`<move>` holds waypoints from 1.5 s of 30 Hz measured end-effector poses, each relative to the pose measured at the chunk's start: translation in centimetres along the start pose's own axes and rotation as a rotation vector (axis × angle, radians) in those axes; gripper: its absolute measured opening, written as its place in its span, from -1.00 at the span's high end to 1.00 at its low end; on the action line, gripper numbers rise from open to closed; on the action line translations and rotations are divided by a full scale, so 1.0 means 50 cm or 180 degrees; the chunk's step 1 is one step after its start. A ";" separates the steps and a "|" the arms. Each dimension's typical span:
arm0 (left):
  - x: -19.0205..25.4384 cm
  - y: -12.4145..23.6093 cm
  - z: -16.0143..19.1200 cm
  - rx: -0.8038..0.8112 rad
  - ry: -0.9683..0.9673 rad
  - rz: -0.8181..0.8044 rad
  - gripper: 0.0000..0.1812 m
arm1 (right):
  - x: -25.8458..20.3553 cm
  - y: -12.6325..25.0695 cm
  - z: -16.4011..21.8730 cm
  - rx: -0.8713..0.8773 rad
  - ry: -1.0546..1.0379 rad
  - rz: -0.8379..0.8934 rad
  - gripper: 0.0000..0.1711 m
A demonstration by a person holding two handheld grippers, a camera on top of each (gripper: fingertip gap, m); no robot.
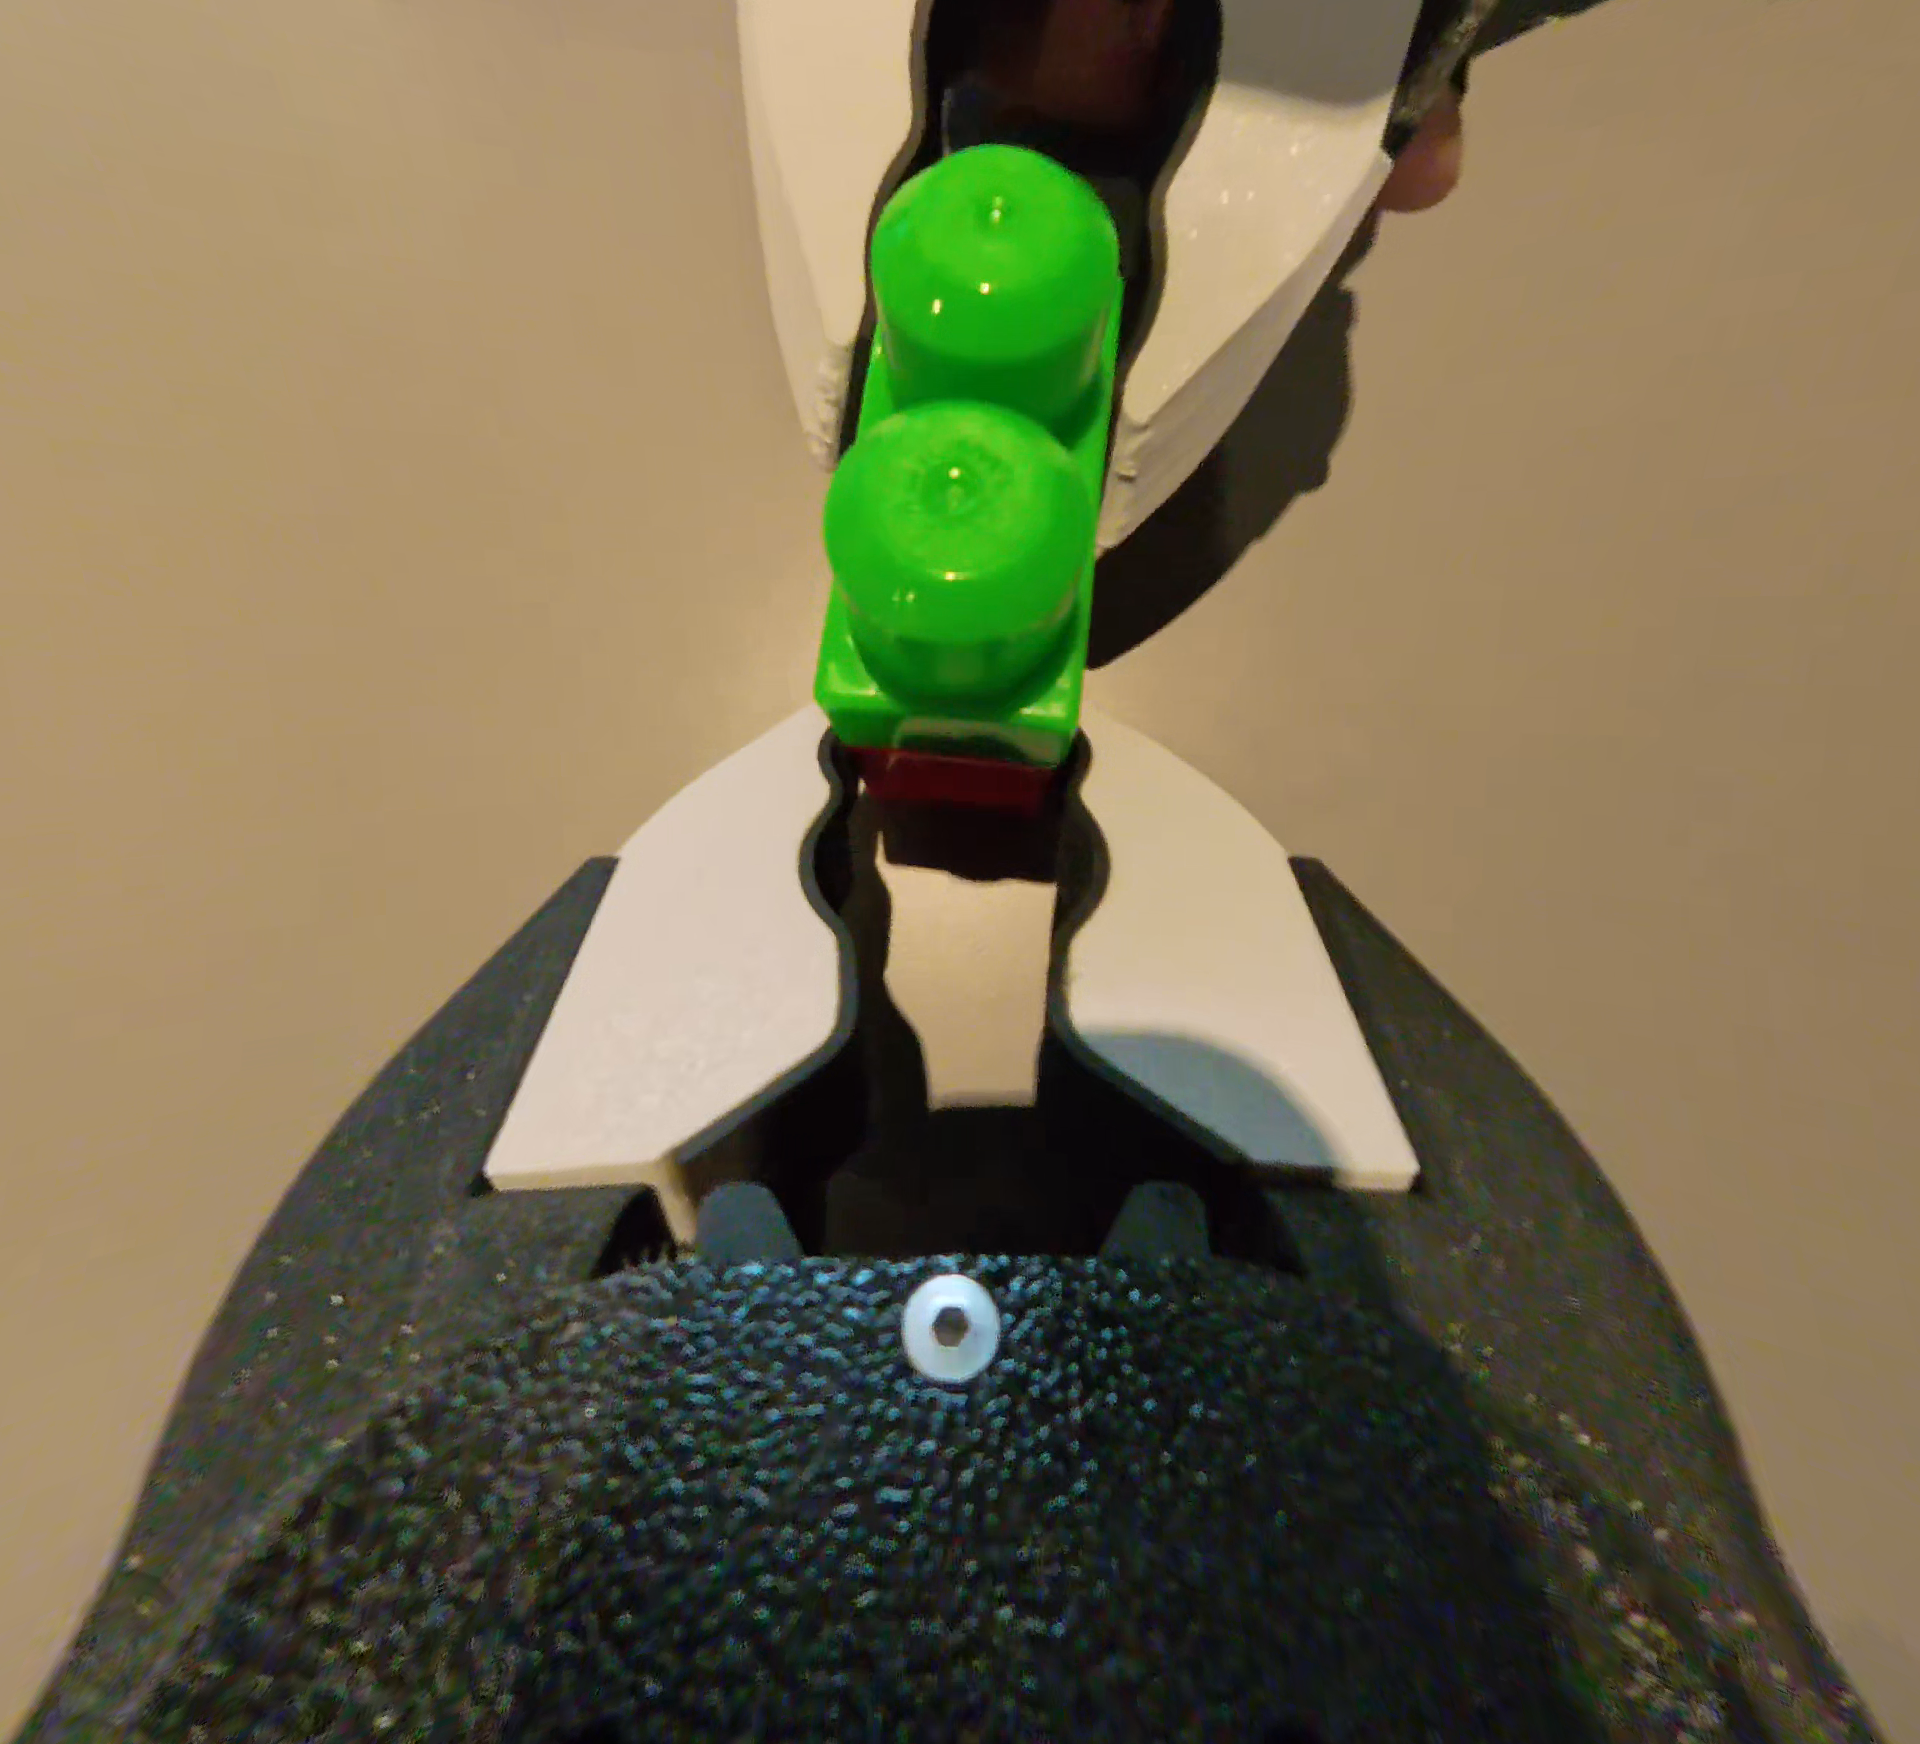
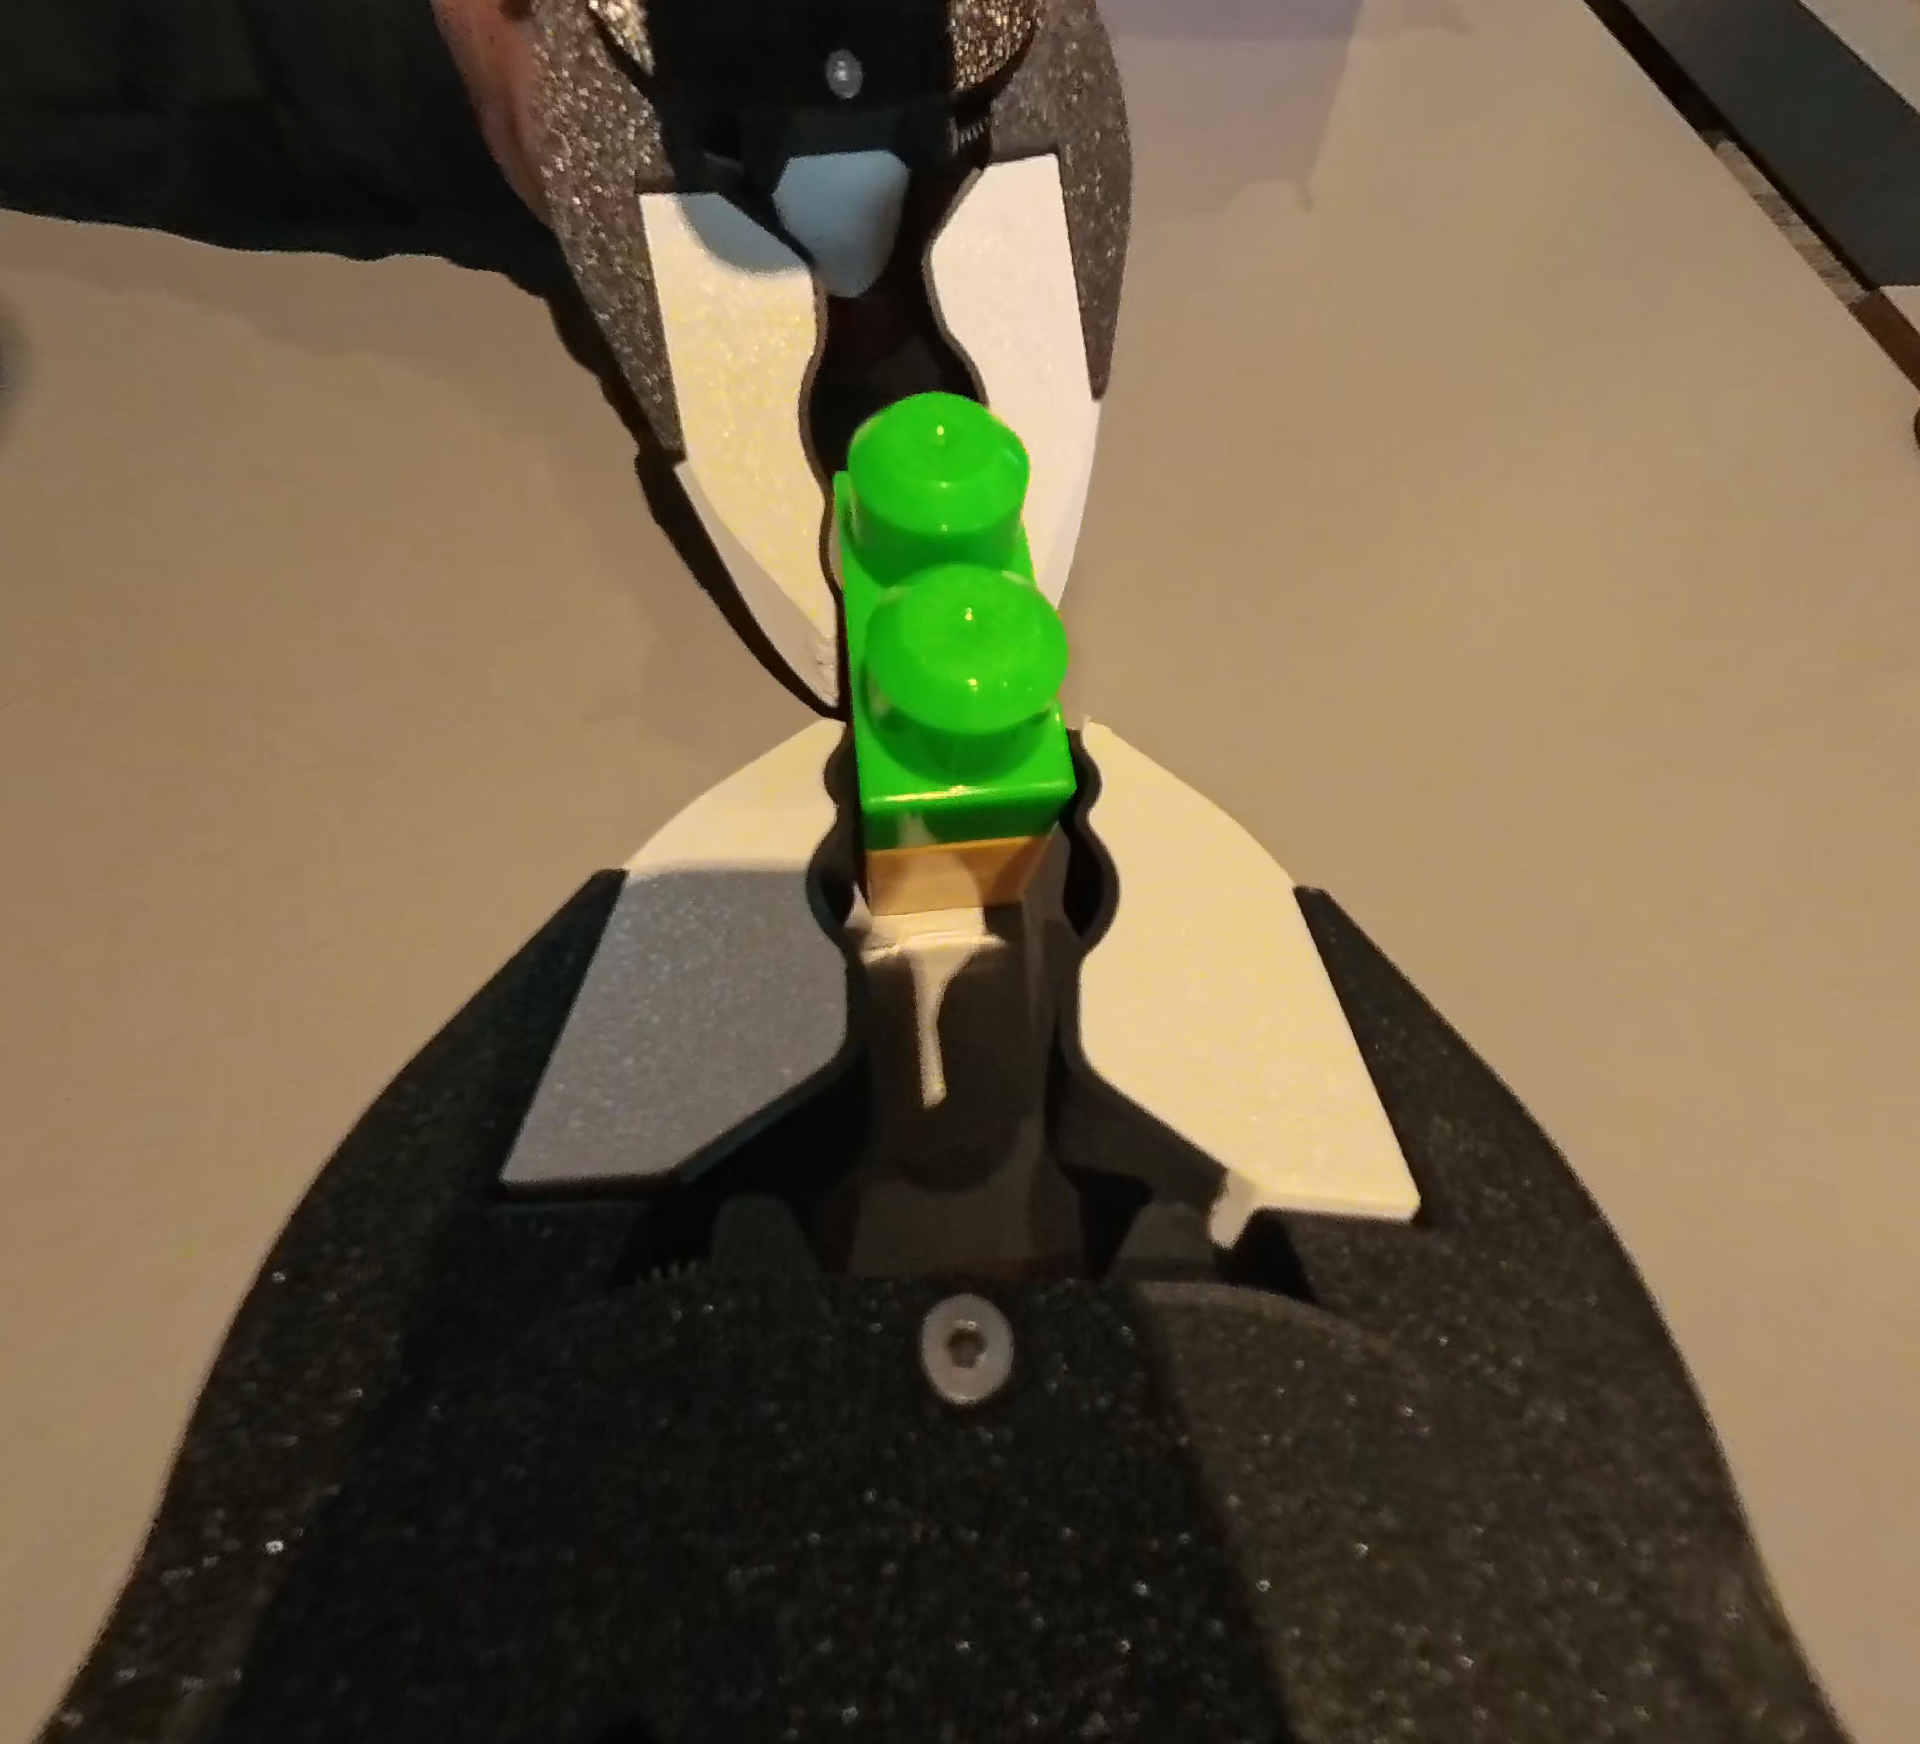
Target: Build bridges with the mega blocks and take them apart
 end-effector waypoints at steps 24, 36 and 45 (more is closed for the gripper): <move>-0.004 0.038 -0.001 0.0439 -0.0187 0.0362 0.44 | -0.009 -0.006 0.004 -0.0142 0.0139 0.0011 0.39; 0.005 0.054 -0.023 0.0777 -0.0452 0.0238 0.59 | 0.016 0.032 -0.001 0.0427 -0.0269 -0.0041 0.38; 0.001 0.045 -0.017 0.0827 -0.0219 0.0344 0.62 | 0.008 0.028 -0.002 0.0384 -0.0191 -0.0063 0.59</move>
Point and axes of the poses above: each gripper's, where its closed fingertips meet, y back along the fingers, z out of its underside, x = y × z across the jaws, the point moved 9 cm from there along y, back along the fingers, and after that the axes turned 14 degrees about z, right-handed, at the moved point
